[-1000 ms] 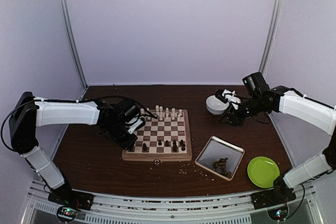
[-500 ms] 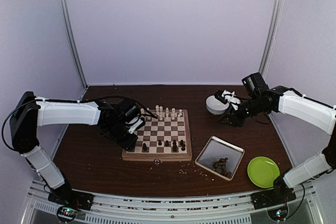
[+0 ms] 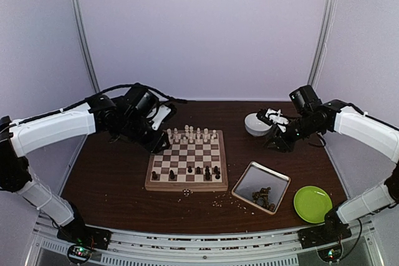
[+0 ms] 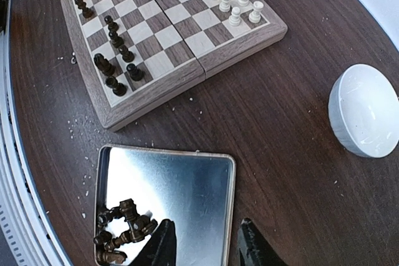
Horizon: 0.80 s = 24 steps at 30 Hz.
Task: Set up the chess pieces on the board
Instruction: Pick up the chess pile from the storage box.
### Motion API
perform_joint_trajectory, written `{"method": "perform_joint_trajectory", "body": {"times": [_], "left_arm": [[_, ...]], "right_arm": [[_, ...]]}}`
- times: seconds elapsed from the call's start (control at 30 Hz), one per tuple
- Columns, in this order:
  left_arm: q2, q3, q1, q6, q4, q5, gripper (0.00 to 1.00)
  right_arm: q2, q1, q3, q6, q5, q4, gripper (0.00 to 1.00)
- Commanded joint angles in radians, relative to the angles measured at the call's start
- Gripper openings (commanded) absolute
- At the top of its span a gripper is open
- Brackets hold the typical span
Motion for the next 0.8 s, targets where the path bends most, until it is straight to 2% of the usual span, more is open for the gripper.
{"method": "perform_joint_trajectory", "body": {"times": [0.0, 0.13, 0.37, 0.6, 0.77], "left_arm": [[0.074, 0.088, -0.118, 0.119, 0.166, 0.114, 0.36], [0.224, 0.184, -0.238, 0.263, 0.222, 0.173, 0.36], [0.468, 0.328, -0.324, 0.441, 0.259, 0.260, 0.40], [0.646, 0.484, -0.341, 0.479, 0.257, 0.344, 0.42], [0.752, 0.569, -0.377, 0.509, 0.260, 0.331, 0.42]], "right_arm": [[-0.046, -0.009, 0.000, -0.066, 0.094, -0.136, 0.33], [0.020, -0.026, -0.019, -0.109, 0.165, -0.212, 0.32], [0.203, -0.028, -0.004, -0.101, 0.131, -0.242, 0.24], [0.323, -0.017, -0.011, -0.100, 0.115, -0.220, 0.22], [0.357, 0.002, -0.013, -0.082, 0.151, -0.198, 0.19]]}}
